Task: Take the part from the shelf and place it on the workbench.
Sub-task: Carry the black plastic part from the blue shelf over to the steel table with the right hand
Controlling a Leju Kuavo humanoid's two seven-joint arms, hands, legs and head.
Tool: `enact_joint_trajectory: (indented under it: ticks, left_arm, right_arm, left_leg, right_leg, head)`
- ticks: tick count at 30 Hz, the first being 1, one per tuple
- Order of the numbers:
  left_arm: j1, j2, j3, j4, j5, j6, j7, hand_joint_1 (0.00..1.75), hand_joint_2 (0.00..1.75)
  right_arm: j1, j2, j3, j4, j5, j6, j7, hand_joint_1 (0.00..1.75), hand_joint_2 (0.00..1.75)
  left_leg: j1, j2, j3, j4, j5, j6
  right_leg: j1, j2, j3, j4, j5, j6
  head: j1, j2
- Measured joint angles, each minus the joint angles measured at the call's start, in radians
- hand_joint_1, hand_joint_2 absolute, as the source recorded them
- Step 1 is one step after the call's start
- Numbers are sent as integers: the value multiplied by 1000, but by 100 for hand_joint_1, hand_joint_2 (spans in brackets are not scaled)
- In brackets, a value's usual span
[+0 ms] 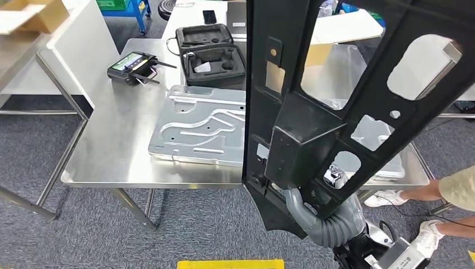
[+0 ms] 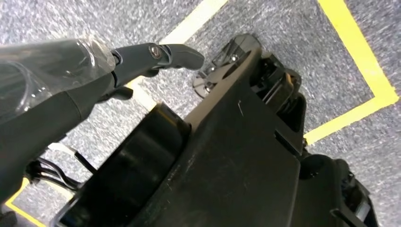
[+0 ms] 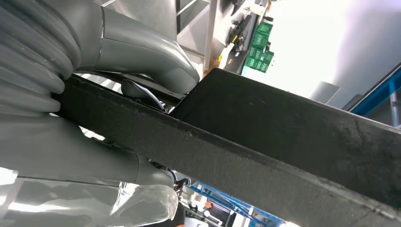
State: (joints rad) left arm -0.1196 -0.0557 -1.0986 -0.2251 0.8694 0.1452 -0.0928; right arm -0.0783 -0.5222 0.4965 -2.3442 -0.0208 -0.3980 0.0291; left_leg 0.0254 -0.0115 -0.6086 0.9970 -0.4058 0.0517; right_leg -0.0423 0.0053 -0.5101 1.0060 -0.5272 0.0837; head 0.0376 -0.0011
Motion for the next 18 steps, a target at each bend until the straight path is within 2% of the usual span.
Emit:
enact_joint_trajectory:
  ticks: [1, 3, 4, 5, 6, 8, 9, 10, 12, 14, 15, 16, 18]
  left_arm:
    - [0, 0, 0, 0, 0, 0, 0, 0, 175]
    - [0, 0, 0, 0, 0, 0, -1, 0, 175]
    - [1, 0, 0, 0, 0, 0, -1, 0, 175]
    - [2, 0, 0, 0, 0, 0, -2, 0, 175]
    - [2, 0, 0, 0, 0, 0, -3, 0, 175]
    - [3, 0, -1, 0, 0, 0, -3, 0, 175]
    - [3, 0, -1, 0, 0, 0, -3, 0, 175]
    - [3, 0, -1, 0, 1, 0, -4, 0, 175]
    - [2, 0, -1, 0, 3, 1, -5, 0, 175]
    - [3, 1, -1, 0, 6, 1, -6, 0, 175]
    - [3, 1, -1, 0, 7, 1, -6, 0, 175]
    - [3, 1, -1, 0, 10, 1, -7, 0, 175]
    - [0, 2, 0, 0, 13, 1, -8, 0, 175]
  right_arm:
    - [0, 0, 0, 0, 0, 0, 0, 175, 175]
    - [0, 0, -1, 0, 0, 2, -1, 175, 175]
    - [0, 0, -1, 0, 0, 3, -1, 175, 175]
    - [0, 0, -1, 0, 0, 3, -1, 175, 175]
    - [0, 0, -1, 0, 0, 3, -1, 175, 175]
    - [-1, 0, -1, 0, 0, 5, -1, 175, 175]
    - [-2, 0, -1, 0, 0, 7, -2, 175, 175]
    - [-2, 0, -1, 0, 0, 9, -3, 175, 175]
    - [-3, 1, -1, 0, -1, 10, -4, 175, 175]
    - [-4, 1, -1, 0, -1, 11, -6, 175, 175]
    - [-4, 1, -1, 0, 0, 11, -7, 175, 175]
    - [-4, 1, 0, 0, 0, 11, -7, 175, 175]
    - [-4, 2, 1, 0, 0, 12, -8, 175, 175]
  left_leg:
    - [-1, 1, 5, -1, -4, 7]
    - [-8, 2, 14, -1, -12, 17]
    - [-13, 2, 18, -1, -17, 20]
    - [-16, 0, 24, -1, -21, 22]
    - [-20, -2, 31, -2, -26, 23]
    - [-25, -5, 47, -2, -36, 23]
    - [-27, -7, 51, -3, -40, 20]
    - [-28, -7, 53, -3, -42, 16]
    - [-28, -6, 52, -6, -45, 6]
    - [-27, -5, 49, 5, -56, -4]
    - [-26, -4, 39, 31, -73, -9]
    - [-25, -3, 18, 79, -99, -13]
    - [-22, -2, -48, 216, -161, -21]
  right_leg:
    - [2, -1, -32, 60, -26, -1]
    - [7, -2, -118, 204, -70, -3]
    - [9, -2, -153, 249, -73, -5]
    - [12, -2, -169, 256, -55, -10]
    - [16, -2, -166, 223, -20, -16]
    - [25, -2, -117, 88, 62, -33]
    - [31, -1, -93, 30, 85, -39]
    - [35, -1, -79, -6, 95, -42]
    - [41, 0, -75, -23, 93, -45]
    - [34, 0, -69, -30, 96, -51]
    - [30, -1, -65, -33, 96, -55]
    - [27, -2, -61, -35, 97, -59]
    - [28, -5, -59, -35, 94, -63]
  head:
    - [1, 0]
    - [3, 0]
    - [3, 0]
    - [3, 0]
    - [3, 0]
    - [2, 0]
    - [2, 0]
    - [1, 0]
    - [1, 0]
    - [0, 0]
    - [-1, 0]
    - [-3, 0]
    - [-5, 0]
